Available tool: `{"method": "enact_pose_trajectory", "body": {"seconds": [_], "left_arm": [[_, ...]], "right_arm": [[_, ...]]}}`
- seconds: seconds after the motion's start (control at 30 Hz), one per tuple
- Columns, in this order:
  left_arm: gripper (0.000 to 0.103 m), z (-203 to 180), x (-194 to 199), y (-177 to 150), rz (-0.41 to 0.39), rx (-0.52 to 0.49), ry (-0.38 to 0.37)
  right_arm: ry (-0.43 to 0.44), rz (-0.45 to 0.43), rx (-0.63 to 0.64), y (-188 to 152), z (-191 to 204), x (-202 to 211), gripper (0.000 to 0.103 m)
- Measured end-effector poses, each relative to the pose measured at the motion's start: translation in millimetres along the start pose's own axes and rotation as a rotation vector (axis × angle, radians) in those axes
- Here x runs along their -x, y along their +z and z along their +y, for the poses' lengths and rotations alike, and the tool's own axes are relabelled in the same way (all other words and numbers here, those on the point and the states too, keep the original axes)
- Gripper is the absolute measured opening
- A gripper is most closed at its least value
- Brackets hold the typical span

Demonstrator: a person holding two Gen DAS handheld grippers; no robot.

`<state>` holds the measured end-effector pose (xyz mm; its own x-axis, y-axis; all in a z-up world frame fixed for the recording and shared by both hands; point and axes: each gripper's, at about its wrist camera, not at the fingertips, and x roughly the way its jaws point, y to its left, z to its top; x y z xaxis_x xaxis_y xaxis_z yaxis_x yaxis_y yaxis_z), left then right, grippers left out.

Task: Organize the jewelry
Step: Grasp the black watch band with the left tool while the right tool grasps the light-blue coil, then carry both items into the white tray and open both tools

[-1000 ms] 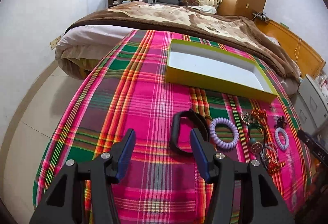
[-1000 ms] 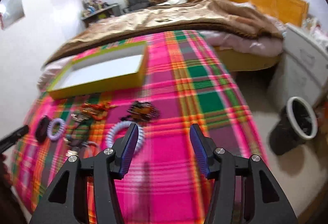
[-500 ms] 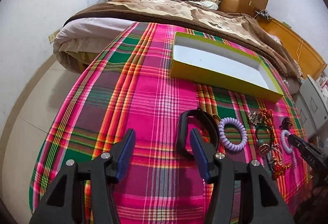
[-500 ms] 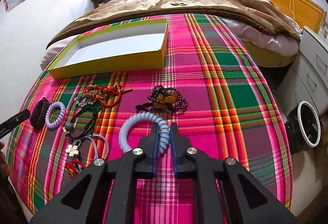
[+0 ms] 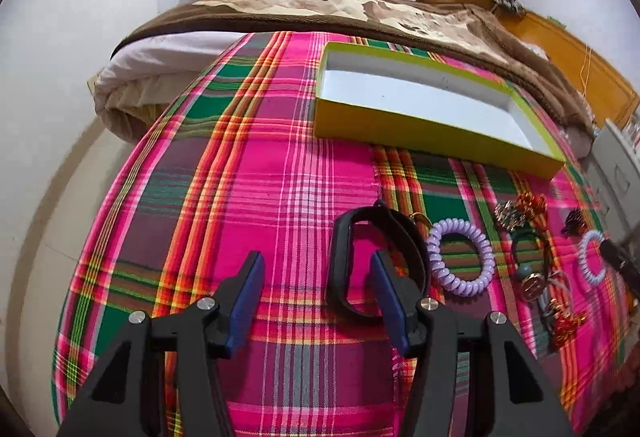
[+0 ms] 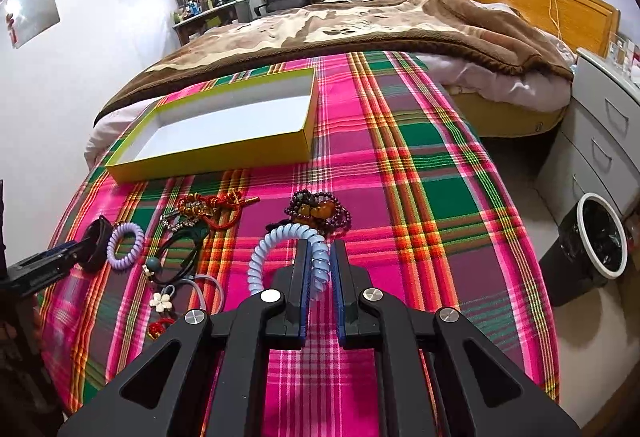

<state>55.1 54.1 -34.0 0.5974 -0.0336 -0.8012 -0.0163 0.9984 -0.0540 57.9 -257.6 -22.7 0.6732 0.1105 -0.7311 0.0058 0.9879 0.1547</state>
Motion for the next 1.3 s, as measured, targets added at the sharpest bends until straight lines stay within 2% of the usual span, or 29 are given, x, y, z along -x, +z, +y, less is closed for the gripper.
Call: {"method": "enact_pose_trajectory", "body": {"seconds": [0.1, 0.3, 0.37, 0.43, 0.9, 1.3], "left_arm": [[0.056, -4.1, -0.7, 0.6, 0.0, -0.02, 0.014], [0.029, -7.3, 1.3, -0.2, -0.01, -0.041, 0.009], [0.017, -6.2, 1.9, 0.3, -0.012, -0.035, -0.009], [0.013, -5.1, 1.4, 1.1, -0.011, -0.027, -0.022], [0.013, 3.1, 23.3, 18.2, -0.053, -0.006, -0.055], [0.013, 3.0, 17.9, 69.8, -0.077, -0.02, -0.059]], "right_arm": [[0.005, -0.001, 0.005, 0.6, 2.2, -0.1, 0.01], [0.018, 0.003, 0.005, 1.0, 4.1, -0.9, 0.01], [0.019, 0.004, 0.001, 1.3, 4.4, -1.0, 0.01], [0.021, 0.006, -0.001, 1.3, 4.4, -0.9, 0.01], [0.036, -0.039, 0.002, 24.7, 8.7, 11.7, 0.01], [0.025, -0.066, 0.023, 84.9, 15.4, -4.0, 0.01]]}}
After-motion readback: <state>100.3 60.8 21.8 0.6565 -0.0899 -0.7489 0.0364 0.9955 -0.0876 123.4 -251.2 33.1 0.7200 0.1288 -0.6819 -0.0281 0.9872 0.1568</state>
